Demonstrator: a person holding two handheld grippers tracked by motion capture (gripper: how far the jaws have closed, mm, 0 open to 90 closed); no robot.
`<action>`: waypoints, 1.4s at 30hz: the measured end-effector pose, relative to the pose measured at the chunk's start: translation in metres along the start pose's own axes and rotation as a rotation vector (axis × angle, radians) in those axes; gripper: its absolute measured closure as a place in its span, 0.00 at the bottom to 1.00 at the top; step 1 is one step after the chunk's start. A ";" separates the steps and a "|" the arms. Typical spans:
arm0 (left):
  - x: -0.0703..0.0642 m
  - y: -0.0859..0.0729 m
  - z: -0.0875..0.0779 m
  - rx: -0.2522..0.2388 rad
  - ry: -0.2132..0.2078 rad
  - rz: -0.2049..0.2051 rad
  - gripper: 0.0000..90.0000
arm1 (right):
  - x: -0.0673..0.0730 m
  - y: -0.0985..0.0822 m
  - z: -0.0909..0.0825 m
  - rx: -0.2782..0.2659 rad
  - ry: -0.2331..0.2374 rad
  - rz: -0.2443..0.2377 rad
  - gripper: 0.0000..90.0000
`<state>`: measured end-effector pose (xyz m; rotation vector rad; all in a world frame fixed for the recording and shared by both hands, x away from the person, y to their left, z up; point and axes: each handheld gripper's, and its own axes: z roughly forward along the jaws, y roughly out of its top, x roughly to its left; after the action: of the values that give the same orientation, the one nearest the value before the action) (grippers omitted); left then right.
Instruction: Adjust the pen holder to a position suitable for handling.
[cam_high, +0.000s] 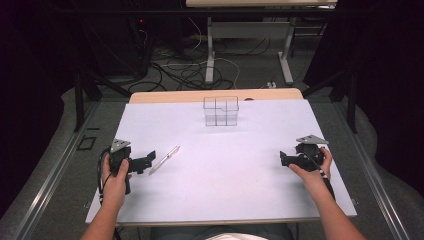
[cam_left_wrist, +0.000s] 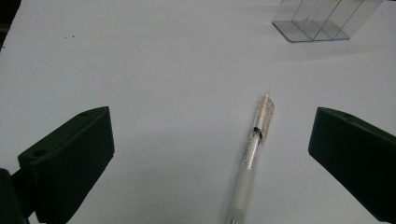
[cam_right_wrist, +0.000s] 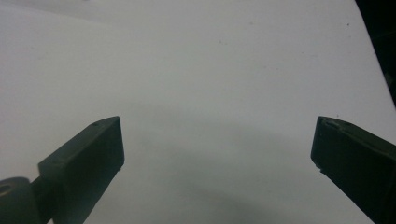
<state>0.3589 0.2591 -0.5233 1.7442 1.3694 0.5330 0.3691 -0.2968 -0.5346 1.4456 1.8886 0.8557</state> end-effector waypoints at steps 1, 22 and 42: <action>0.000 0.000 0.000 -0.004 0.001 -0.005 0.00 | 0.001 0.001 0.000 -0.001 -0.005 -0.017 0.05; 0.004 -0.002 -0.002 -0.012 0.007 -0.016 0.00 | 0.022 0.034 -0.002 -0.031 0.144 -0.172 0.39; 0.004 -0.003 -0.002 -0.008 0.005 -0.016 0.00 | 0.065 0.103 0.003 0.040 0.234 -0.392 0.49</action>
<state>0.3569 0.2639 -0.5253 1.7251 1.3818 0.5340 0.4168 -0.2133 -0.4601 0.9756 2.2738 0.8242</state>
